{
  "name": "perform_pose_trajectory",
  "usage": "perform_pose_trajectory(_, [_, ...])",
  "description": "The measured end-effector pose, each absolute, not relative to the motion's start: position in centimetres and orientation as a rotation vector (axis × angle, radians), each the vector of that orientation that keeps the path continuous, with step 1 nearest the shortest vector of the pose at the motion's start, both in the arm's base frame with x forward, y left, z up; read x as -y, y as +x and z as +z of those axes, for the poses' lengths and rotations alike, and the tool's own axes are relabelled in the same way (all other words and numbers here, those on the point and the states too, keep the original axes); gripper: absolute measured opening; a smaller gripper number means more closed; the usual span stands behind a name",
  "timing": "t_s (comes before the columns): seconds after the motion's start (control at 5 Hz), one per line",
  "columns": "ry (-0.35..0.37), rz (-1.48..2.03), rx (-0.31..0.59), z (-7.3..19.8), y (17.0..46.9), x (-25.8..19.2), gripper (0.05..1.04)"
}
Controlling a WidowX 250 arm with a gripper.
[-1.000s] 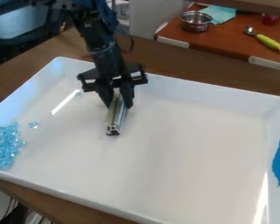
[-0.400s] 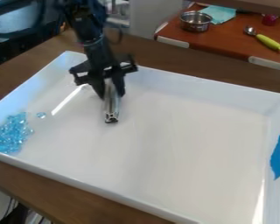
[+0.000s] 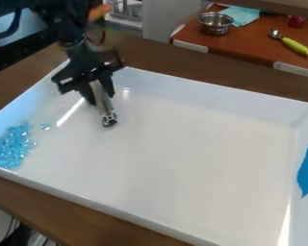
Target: Sweep into pile
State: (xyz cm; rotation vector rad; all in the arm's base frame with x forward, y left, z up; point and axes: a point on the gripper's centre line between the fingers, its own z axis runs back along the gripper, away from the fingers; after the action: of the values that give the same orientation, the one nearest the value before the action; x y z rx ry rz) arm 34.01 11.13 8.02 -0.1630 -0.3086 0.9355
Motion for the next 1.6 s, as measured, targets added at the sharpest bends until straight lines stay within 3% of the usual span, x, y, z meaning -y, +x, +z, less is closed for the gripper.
perform_pose_trajectory(0.4, [-0.208,1.101,0.314,7.9,32.9,-10.8,0.380])
perform_pose_trajectory(1.0, [-0.234,1.099,0.260,7.7,29.1,-7.8,0.380])
perform_pose_trajectory(1.6, [-0.249,1.153,0.124,7.5,23.1,-10.6,0.380])
